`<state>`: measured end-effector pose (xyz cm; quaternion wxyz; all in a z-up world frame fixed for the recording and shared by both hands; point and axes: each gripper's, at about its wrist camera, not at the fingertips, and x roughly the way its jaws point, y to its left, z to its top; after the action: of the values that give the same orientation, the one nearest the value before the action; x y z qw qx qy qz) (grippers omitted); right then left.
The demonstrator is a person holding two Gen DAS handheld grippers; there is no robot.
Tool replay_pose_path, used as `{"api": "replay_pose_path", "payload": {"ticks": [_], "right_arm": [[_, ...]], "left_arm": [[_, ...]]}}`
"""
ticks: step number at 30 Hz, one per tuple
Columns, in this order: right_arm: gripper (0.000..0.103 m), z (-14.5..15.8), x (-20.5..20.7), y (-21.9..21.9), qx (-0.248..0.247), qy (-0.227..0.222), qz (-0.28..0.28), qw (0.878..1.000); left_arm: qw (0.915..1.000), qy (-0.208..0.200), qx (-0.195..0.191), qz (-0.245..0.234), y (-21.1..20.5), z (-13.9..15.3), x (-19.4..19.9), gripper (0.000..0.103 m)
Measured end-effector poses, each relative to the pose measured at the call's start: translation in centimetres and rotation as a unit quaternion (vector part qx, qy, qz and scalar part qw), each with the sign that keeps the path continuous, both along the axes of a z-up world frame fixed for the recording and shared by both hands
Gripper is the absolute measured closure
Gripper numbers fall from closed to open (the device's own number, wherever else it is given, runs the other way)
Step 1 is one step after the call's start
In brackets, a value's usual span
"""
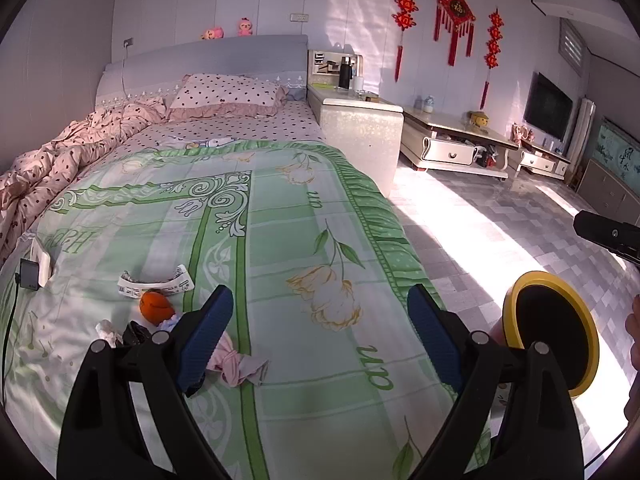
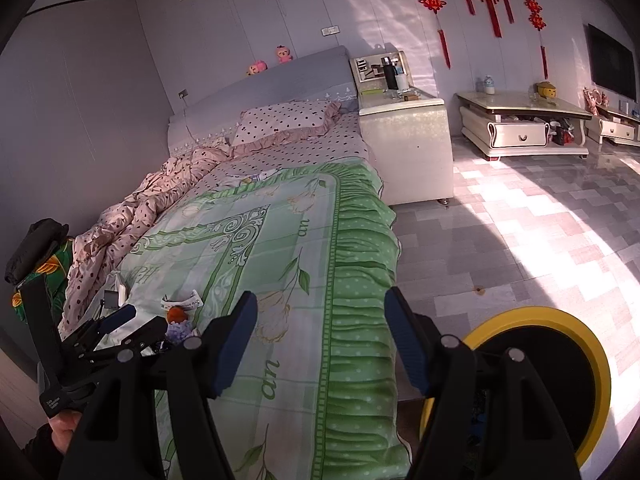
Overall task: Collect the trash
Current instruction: 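Move both tools back over the bed toward the remaining trash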
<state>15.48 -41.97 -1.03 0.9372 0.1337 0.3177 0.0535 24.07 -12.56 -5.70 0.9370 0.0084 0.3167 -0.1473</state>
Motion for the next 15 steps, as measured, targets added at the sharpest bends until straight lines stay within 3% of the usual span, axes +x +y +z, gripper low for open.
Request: {"api": "replay_pose_path", "payload": {"ticks": [7,15], "right_arm": [[0.040,-1.7,2.9,6.8,-0.007,0.015,0.067,0.998],[0.040,-5.1,5.6,14.2,-0.024,0.048,0.134,0.990]], "left_arm": [[0.9977,0.014,0.005,0.065,7.3,-1.6,1.6,0.018],[0.9893,0.043,0.005,0.139,14.9,-4.4,3.7,0.018]]}}
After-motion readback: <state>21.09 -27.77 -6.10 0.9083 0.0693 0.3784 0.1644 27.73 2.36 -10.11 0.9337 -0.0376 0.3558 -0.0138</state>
